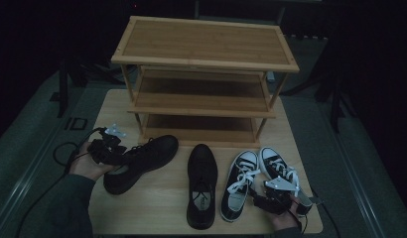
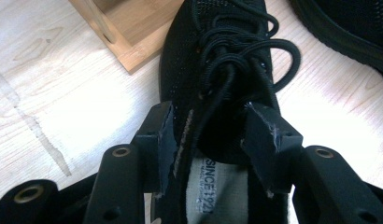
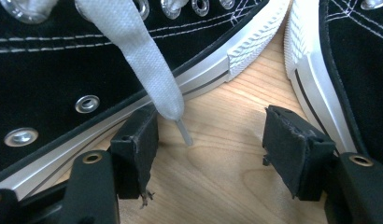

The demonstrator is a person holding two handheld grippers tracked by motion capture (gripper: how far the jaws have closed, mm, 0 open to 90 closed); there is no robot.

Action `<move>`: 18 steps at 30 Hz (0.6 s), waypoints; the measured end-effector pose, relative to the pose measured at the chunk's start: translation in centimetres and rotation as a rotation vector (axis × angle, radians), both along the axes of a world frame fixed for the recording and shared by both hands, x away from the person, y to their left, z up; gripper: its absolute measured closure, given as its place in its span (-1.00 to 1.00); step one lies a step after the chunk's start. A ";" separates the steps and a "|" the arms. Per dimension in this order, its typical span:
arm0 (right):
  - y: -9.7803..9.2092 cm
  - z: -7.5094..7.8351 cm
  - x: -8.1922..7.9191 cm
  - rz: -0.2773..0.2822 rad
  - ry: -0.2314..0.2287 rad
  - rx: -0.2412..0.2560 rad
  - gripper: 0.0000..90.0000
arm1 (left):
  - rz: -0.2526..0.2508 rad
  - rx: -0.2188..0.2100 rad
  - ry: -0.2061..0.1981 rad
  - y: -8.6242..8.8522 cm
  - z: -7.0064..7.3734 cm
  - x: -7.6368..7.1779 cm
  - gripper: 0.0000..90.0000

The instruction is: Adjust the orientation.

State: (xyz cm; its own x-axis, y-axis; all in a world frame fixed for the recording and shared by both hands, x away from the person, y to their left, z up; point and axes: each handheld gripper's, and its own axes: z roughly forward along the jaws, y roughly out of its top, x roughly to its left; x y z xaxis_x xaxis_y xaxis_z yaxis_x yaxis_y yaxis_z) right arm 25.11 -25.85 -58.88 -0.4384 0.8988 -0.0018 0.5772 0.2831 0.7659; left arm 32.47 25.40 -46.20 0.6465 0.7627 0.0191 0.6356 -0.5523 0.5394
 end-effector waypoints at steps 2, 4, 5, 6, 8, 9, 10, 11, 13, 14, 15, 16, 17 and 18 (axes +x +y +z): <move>0.0 0.0 0.0 0.000 0.000 0.000 -0.21 | -0.006 0.006 -0.002 -0.2 0.3 -0.3 0.18; 0.0 0.0 0.0 0.000 0.000 0.000 -0.21 | 0.009 0.011 -0.008 -0.3 0.6 -0.7 0.18; 0.0 0.0 0.0 0.000 0.000 0.000 -0.21 | 0.014 0.009 -0.012 -0.3 0.8 -0.9 0.18; 0.0 0.0 0.0 -0.001 -0.001 0.000 -0.21 | 0.011 0.002 -0.015 -0.3 0.8 -1.0 0.18; 0.0 0.0 0.0 -0.001 -0.001 0.000 -0.21 | 0.005 0.001 -0.015 -0.5 1.1 -1.3 0.18; 0.0 0.0 0.0 -0.001 -0.001 0.000 -0.21 | 0.002 0.005 -0.020 -0.6 1.3 -1.4 0.18; 0.0 0.0 0.0 -0.001 -0.001 0.000 -0.21 | -0.003 0.007 -0.019 -0.7 1.4 -1.5 0.18; 0.0 0.0 0.0 -0.001 -0.001 0.000 -0.21 | -0.007 0.008 -0.023 -0.9 1.6 -1.6 0.18; 0.0 0.0 0.0 -0.001 -0.001 0.000 -0.21 | -0.006 0.012 -0.024 -1.1 1.6 -1.7 0.18; 0.0 0.0 0.0 -0.001 -0.001 0.000 -0.21 | 0.020 0.030 -0.030 -1.3 1.8 -1.6 0.20; 0.0 0.0 0.0 -0.001 -0.001 0.000 -0.21 | 0.025 0.031 -0.031 -1.4 1.9 -1.6 0.20; 0.0 0.0 0.0 -0.001 -0.001 0.000 -0.21 | 0.023 0.022 -0.029 -1.5 2.0 -1.6 0.20; 0.0 0.0 0.0 -0.002 0.000 0.000 -0.21 | 0.024 0.016 -0.028 -1.6 2.1 -1.6 0.21; 0.0 0.0 0.0 -0.002 -0.001 0.000 -0.21 | 0.019 0.015 -0.030 -1.7 2.1 -1.6 0.21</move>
